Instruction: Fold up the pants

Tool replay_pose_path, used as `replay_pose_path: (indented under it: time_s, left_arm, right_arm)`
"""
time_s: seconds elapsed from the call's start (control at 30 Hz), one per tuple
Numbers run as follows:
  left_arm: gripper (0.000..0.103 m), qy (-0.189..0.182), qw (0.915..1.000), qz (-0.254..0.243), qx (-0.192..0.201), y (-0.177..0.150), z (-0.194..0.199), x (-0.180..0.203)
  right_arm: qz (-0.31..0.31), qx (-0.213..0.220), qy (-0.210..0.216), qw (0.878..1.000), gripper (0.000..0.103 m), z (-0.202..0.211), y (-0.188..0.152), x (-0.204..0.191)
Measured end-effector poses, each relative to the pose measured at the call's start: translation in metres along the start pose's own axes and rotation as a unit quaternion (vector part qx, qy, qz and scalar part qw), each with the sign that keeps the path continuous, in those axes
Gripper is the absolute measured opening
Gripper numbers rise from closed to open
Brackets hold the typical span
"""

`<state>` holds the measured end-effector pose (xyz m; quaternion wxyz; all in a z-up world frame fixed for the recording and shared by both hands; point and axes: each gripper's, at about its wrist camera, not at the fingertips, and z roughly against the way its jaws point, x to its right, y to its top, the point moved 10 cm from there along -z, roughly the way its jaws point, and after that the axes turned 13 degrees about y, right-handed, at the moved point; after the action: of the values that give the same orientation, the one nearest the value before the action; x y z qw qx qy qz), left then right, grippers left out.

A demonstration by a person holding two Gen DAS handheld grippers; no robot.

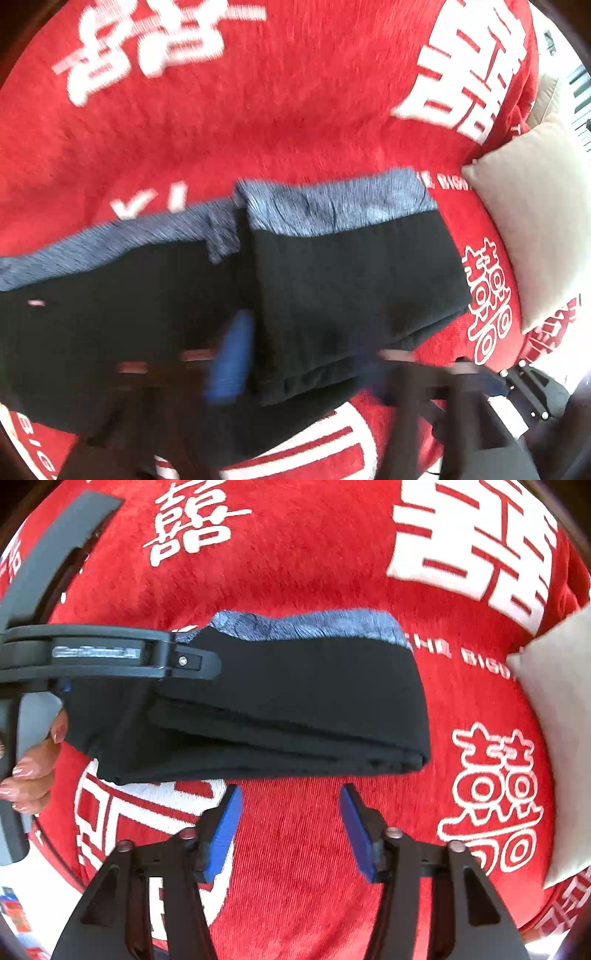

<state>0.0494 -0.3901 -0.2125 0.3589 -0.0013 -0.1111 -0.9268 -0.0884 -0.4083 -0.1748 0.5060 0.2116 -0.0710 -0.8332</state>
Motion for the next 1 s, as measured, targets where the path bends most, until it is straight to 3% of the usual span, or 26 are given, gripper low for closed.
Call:
replay_pose_path:
  time_s: [0.03,0.07,0.17,0.27,0.4,0.47,0.6,0.63,0.73,1.0]
  left_arm:
    - [0.007,-0.002,0.9999,0.005,-0.015,-0.002,-0.006,-0.001]
    - [0.005,-0.012,0.9996,0.011,-0.025,-0.003,-0.007,0.0]
    - [0.005,-0.013,0.9997,0.016,-0.015,-0.007,0.01,0.0]
    - [0.005,0.014,0.9999,-0.007,-0.003,-0.021,0.019,-0.002]
    - [0.005,0.036,0.9992,-0.01,-0.015,-0.047,-0.001,-0.006]
    - [0.005,0.056,0.9983,-0.015,0.013,-0.045,0.003,-0.003]
    - [0.005,0.079,0.9965,-0.004,0.028,-0.038,0.013,-0.002]
    - [0.008,0.079,0.9965,-0.002,0.028,-0.037,0.013,-0.002]
    - [0.075,0.093,0.995,0.018,0.032,-0.033,0.024,-0.01]
    - [0.076,0.083,0.9936,0.042,0.064,0.005,0.052,-0.008]
  right_arm:
    - [-0.007,-0.002,0.007,1.0,0.042,0.0,-0.002,0.001]
    - [-0.013,-0.004,0.013,1.0,0.033,0.0,-0.004,0.003]
    - [-0.032,-0.01,0.026,0.999,0.024,0.003,-0.01,0.01]
    - [-0.03,-0.002,0.028,0.999,0.024,0.013,-0.009,0.014]
    - [-0.032,-0.014,0.033,0.999,0.024,0.009,-0.013,0.021]
    - [-0.041,-0.026,0.039,0.998,0.024,0.003,-0.018,0.024]
    - [-0.057,-0.025,0.05,0.997,0.024,0.003,-0.015,0.033]
    - [-0.061,-0.022,0.055,0.996,0.024,0.004,-0.012,0.037]
    - [-0.072,-0.009,0.061,0.995,0.025,0.009,0.0,0.047]
    - [-0.124,0.028,0.075,0.989,0.025,0.018,0.046,0.085]
